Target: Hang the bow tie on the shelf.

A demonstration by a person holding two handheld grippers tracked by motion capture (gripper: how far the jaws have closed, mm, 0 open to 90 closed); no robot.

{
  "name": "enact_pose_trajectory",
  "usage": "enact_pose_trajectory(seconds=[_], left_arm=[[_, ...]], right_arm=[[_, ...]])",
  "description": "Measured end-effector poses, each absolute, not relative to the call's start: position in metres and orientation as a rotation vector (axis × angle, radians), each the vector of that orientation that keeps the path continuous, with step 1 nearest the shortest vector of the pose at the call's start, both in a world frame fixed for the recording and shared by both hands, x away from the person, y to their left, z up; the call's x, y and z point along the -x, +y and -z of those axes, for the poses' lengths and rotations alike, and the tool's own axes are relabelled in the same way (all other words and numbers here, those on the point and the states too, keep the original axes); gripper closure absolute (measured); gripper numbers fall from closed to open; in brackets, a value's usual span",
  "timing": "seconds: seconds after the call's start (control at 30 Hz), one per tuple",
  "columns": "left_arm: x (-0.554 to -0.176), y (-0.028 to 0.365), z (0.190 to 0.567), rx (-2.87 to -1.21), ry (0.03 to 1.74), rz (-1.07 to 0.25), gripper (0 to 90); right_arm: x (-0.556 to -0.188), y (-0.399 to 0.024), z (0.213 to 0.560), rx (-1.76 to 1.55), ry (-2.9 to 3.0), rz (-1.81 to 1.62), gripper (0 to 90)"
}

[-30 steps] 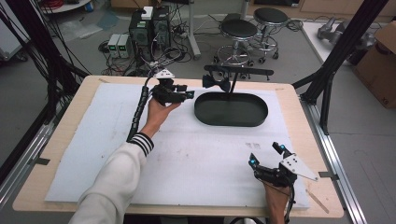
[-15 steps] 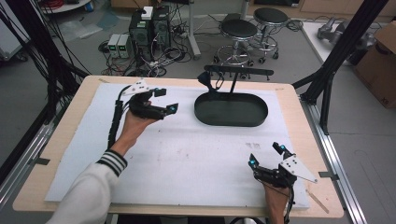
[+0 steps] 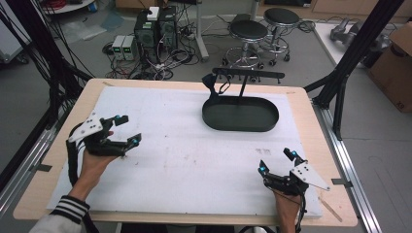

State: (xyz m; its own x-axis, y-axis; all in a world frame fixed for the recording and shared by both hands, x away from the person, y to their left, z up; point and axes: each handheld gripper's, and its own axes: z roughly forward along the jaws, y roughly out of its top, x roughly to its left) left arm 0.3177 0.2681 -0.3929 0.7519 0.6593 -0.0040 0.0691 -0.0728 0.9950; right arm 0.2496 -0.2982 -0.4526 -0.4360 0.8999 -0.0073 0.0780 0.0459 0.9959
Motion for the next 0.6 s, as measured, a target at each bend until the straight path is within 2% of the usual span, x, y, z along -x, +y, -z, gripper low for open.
enact_pose_trajectory(seconds=[0.23,0.6], left_arm=[[-0.301,0.283,0.42,-1.594,0.627,-0.55,13.0],[-0.299,0.286,0.445,-1.622,0.666,-0.542,13.0]], right_arm=[[-0.25,-0.298,0.452,-1.008,1.621,-1.463,3.1],[-0.25,-0.298,0.453,-1.005,1.62,-1.471,3.1]])
